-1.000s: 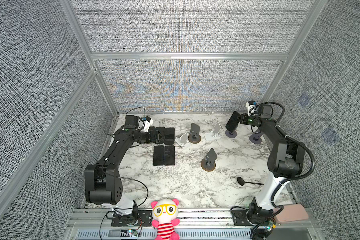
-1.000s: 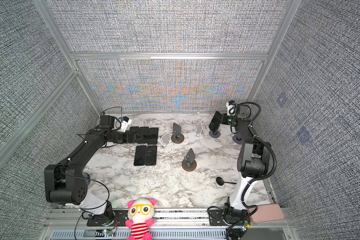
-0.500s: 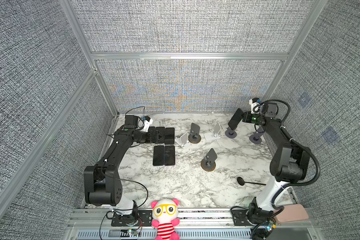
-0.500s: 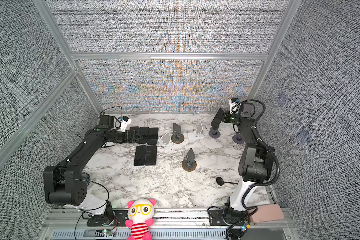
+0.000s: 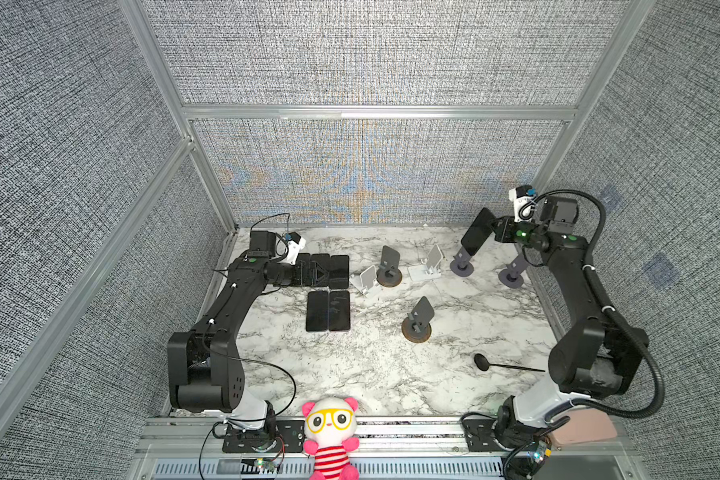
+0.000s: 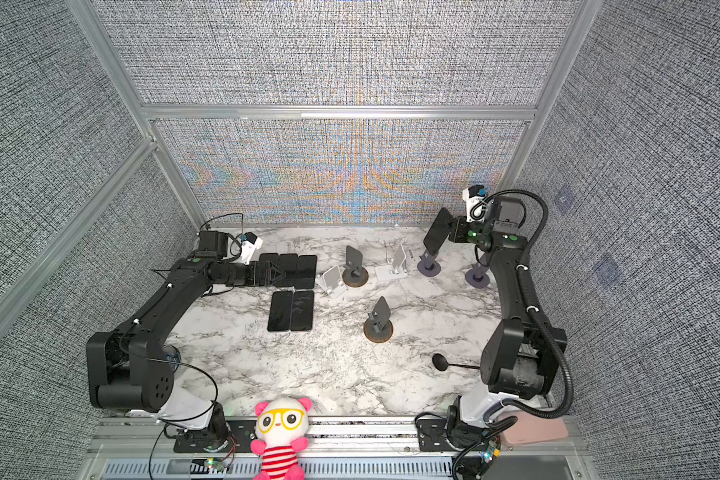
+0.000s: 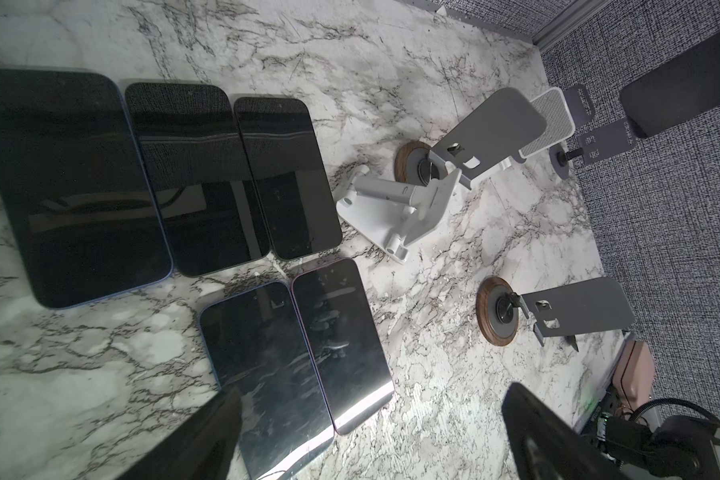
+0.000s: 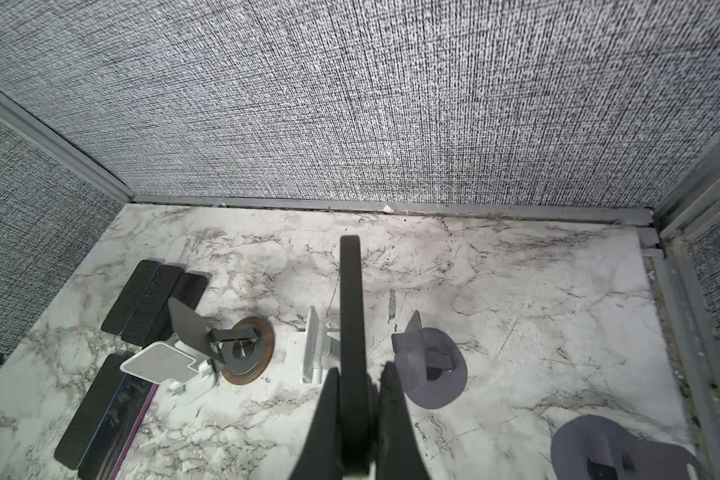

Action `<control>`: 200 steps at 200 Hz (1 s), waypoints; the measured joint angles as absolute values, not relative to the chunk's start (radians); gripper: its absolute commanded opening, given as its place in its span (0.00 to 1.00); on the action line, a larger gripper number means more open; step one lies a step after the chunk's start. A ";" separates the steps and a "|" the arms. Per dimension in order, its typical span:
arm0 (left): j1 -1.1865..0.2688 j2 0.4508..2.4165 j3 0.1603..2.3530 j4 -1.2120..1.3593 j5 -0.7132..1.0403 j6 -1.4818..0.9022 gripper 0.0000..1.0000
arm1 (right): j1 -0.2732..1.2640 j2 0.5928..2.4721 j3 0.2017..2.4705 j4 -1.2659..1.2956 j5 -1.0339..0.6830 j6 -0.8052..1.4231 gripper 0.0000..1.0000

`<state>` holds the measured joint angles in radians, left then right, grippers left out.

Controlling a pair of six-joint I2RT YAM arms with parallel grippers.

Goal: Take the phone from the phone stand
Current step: 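Lift the black phone off the stand and carry it toward the left gripper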

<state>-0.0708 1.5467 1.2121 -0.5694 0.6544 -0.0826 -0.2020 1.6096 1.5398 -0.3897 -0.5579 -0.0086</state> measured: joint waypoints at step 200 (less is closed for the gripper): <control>-0.137 1.361 1.096 -0.368 0.832 -0.085 0.90 | 0.202 1.412 1.590 -0.794 -0.841 -0.314 0.00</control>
<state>-0.1371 1.3613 1.0958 -0.3676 0.8318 -0.0849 0.2016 1.4117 1.5898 -0.7944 -0.8413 -0.3138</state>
